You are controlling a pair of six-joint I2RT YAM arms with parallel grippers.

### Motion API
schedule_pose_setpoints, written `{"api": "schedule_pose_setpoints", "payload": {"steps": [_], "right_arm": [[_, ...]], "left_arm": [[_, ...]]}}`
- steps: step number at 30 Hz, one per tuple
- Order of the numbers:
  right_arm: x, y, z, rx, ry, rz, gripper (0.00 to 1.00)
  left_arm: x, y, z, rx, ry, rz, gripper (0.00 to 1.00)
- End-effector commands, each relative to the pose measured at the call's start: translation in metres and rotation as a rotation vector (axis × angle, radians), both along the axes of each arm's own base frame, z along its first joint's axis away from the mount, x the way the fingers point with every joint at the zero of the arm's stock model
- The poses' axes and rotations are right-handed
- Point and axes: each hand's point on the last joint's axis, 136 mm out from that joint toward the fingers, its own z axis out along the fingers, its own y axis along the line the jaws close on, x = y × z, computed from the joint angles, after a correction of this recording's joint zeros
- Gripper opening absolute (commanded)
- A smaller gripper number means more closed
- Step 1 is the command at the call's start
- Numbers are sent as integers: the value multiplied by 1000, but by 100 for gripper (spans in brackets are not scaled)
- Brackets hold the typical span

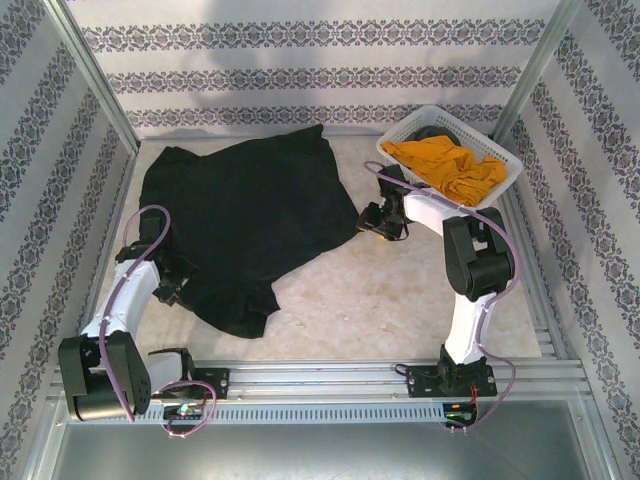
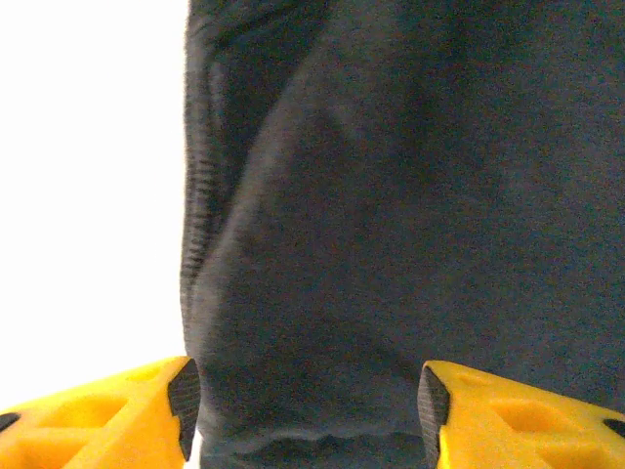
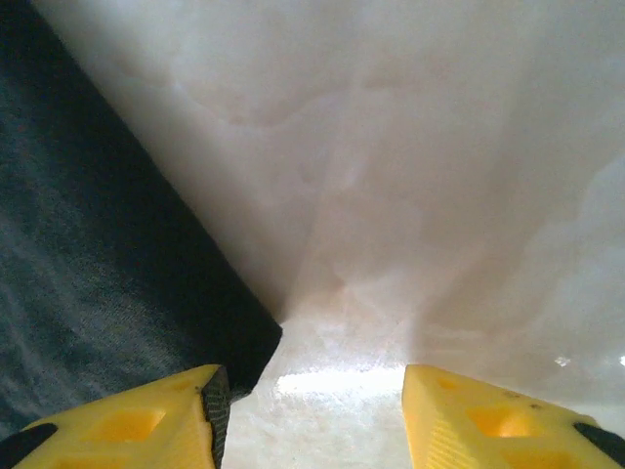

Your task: Fold and stack the t-shirts

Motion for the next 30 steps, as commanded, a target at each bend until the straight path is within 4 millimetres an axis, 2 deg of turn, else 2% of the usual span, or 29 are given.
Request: {"api": "schedule_pose_setpoints", "payload": {"steps": [1,7,10,13,18,21,24,26,30], "right_arm": [[12,14,5,77,-11,-45,46],[24,24,-1,89,-12,-35,31],[28,22,-2,79,-15,-44,16],[31,13,8,37,-57,-65,0],[27,-12,38,-76,-140,-89,0],[23,-19,61,-109,-202,-73,0],[19,-12,80,-156,-239,9,0],[14,0,86,-200,-236,86,0],[-3,48,83,-255,-190,272,0]], "left_arm": [[-17,4,-12,-17,46,50,62],[-15,8,-21,-10,46,62,58],[-13,10,-25,-6,47,71,52],[-11,13,-28,5,49,72,45],[-4,14,-31,2,44,61,33],[0,13,-33,-9,43,57,31],[2,13,-37,-13,50,54,29],[3,15,-37,-5,57,54,28],[5,19,-36,16,58,52,28]]}}
